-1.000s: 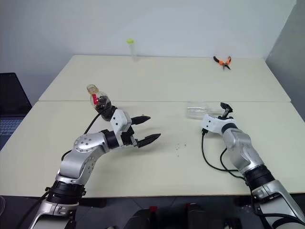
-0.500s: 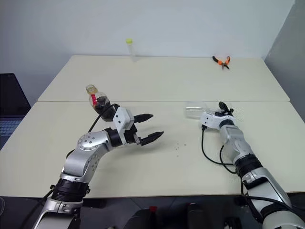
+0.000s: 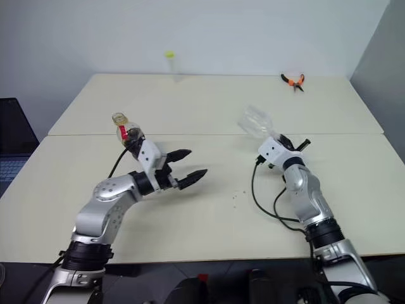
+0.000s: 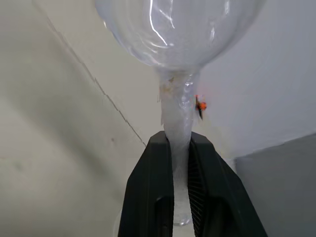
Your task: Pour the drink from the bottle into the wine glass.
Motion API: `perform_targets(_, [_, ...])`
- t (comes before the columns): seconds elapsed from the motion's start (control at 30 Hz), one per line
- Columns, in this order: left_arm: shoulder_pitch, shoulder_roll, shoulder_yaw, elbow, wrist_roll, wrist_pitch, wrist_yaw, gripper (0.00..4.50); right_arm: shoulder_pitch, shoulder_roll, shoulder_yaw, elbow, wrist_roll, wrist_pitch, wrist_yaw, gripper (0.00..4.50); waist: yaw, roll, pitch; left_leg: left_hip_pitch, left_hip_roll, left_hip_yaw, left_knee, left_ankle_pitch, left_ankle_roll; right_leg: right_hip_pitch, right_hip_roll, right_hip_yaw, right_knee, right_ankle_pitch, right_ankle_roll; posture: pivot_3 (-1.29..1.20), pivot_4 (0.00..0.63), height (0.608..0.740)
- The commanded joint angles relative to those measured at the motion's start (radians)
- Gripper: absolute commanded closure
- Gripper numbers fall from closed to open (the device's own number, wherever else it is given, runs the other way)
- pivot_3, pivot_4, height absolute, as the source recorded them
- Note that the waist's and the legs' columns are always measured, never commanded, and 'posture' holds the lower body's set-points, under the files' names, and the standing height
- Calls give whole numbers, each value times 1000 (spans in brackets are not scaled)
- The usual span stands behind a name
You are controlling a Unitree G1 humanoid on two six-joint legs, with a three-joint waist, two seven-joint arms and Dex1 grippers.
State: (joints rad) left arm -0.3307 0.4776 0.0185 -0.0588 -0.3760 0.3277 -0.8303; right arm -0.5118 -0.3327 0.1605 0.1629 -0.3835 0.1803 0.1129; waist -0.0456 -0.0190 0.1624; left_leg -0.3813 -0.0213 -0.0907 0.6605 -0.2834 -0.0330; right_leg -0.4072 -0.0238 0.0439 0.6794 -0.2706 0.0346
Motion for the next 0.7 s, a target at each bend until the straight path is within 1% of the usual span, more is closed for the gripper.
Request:
perform_targets(0.03, [62,74,67,-70,-109,35,-120,0,30,107,-97,-92,314,-98,147,4376,-9,1,0,0,1,0,0,0,0,0,0,0,0,0,0,0,150,740])
perform_targets(0.1, [95,131,67,-91,-141,69,-187,0,46,164,-104,-87,429,-107,239,4376,-11,1,1,0,0,-2,0,0,0,0,0,-1,0,0,0,0,150,740])
perform_targets(0.2, [129,192,66,-122,-175,105,-245,0,40,231,-101,-3,506,-164,305,4376,-7,2,1,0,-1,-3,0,0,1,1,0,-2,0,0,0,0,150,740])
perform_targets(0.33, [154,223,80,-168,-210,145,-256,0,-1,304,-71,171,521,-299,374,4376,-5,3,2,0,-1,-4,0,0,1,1,0,-3,0,0,0,0,150,740])
perform_targets(0.47, [174,232,90,-218,-233,174,-248,0,-33,355,-55,293,528,-383,434,4376,-8,3,2,0,-1,-4,0,0,0,1,0,-3,0,0,0,0,150,740])
perform_targets(0.57, [179,235,91,-233,-237,179,-242,0,-24,361,-38,333,513,-421,466,4376,-8,3,2,0,-1,-4,0,0,0,0,0,-3,0,0,0,0,150,740])
perform_targets(0.7, [176,231,87,-245,-236,181,-235,0,17,339,-19,335,502,-432,497,4376,-8,3,2,0,-1,-4,0,0,0,0,0,-2,0,0,0,0,150,740])
